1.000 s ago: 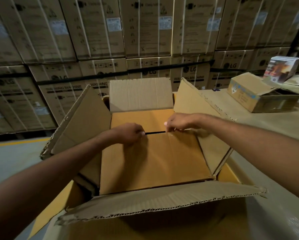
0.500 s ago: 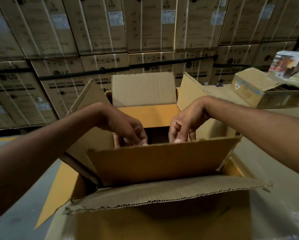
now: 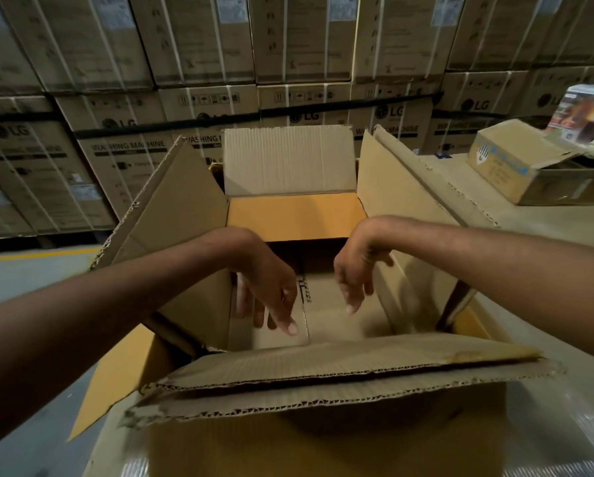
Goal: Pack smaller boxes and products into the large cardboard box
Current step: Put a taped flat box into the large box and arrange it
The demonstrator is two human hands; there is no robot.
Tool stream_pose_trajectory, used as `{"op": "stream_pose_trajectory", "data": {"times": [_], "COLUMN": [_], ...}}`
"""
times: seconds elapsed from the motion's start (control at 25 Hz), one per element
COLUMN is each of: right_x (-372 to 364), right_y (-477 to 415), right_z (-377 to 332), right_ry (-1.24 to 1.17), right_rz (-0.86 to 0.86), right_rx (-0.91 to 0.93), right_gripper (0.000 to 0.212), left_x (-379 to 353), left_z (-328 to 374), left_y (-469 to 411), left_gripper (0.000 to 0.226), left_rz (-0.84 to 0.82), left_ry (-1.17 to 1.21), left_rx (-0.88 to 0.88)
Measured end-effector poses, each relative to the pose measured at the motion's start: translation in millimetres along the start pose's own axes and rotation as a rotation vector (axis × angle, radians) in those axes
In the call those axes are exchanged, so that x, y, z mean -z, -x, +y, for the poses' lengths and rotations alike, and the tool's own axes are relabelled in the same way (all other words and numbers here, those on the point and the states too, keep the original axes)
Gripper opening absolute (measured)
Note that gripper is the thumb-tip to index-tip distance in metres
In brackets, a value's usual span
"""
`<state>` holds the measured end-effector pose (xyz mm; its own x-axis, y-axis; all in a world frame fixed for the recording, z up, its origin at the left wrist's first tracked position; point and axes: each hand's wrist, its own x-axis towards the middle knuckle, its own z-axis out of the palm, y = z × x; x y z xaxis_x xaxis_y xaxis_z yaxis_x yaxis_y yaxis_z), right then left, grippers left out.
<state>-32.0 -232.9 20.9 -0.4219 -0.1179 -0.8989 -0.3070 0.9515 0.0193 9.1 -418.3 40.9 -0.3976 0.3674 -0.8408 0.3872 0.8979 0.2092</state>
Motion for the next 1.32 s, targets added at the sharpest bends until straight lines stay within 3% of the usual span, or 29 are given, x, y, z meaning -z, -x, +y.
{"op": "stream_pose_trajectory", "data": {"times": [0.04,0.12,0.24,0.36,0.48,0.56,0.6,0.72,0.92,1.12,1.32], "right_x": [14.7,30.5,35.1,30.8,31.1,41.9,53.1,94.6,161.4,156.1,142.4], "right_y": [-11.8,-42.9,-93.0,-114.0,-99.6,-93.7,-92.3,-94.1,-113.8,-158.3,-168.1], "right_z": [-0.5,2.2,10.7,14.0,19.1,25.6,31.2,48.0,72.1,91.6,92.1], "right_ry": [0.151,0.286,0.145,0.055,0.075,0.142,0.137,0.007,-0.108,-0.155,-0.093], "right_rz": [0.091,0.317,0.408,0.475,0.968,1.281,1.355,1.355,1.240,1.054,1.058], "right_rx": [-0.112,-0.162,-0.135,-0.158,-0.102,-0.120,-0.124,-0.128,-0.196,-0.196,-0.187], "right_gripper": [0.051,0.061,0.095,0.098,0.083,0.089,0.097,0.114,0.118,0.119,0.115], "left_x": [8.7,26.2,39.8,42.7,59.6,82.1,94.9,132.4,177.9,175.2,157.7], "left_z": [-8.1,-26.0,-46.0,-55.0,-61.6,-70.2,-75.7,-97.4,-133.6,-184.8,-188.3], "left_y": [-11.3,-35.8,-68.3,-97.7,-101.0,-89.9,-84.4,-88.8,-125.7,-156.4,-168.6], "left_gripper": [0.048,0.043,0.058,0.088,0.096,0.099,0.104,0.110,0.106,0.109,0.100], "left_rz": [0.090,0.293,0.482,0.491,0.609,0.733,0.797,0.965,1.113,0.962,1.049], "left_ry": [-0.074,-0.274,-0.371,-0.314,-0.322,-0.296,-0.277,-0.227,-0.264,-0.096,-0.176], "left_rx": [0.041,0.147,0.248,0.269,0.298,0.321,0.336,0.359,0.389,0.402,0.413]}}
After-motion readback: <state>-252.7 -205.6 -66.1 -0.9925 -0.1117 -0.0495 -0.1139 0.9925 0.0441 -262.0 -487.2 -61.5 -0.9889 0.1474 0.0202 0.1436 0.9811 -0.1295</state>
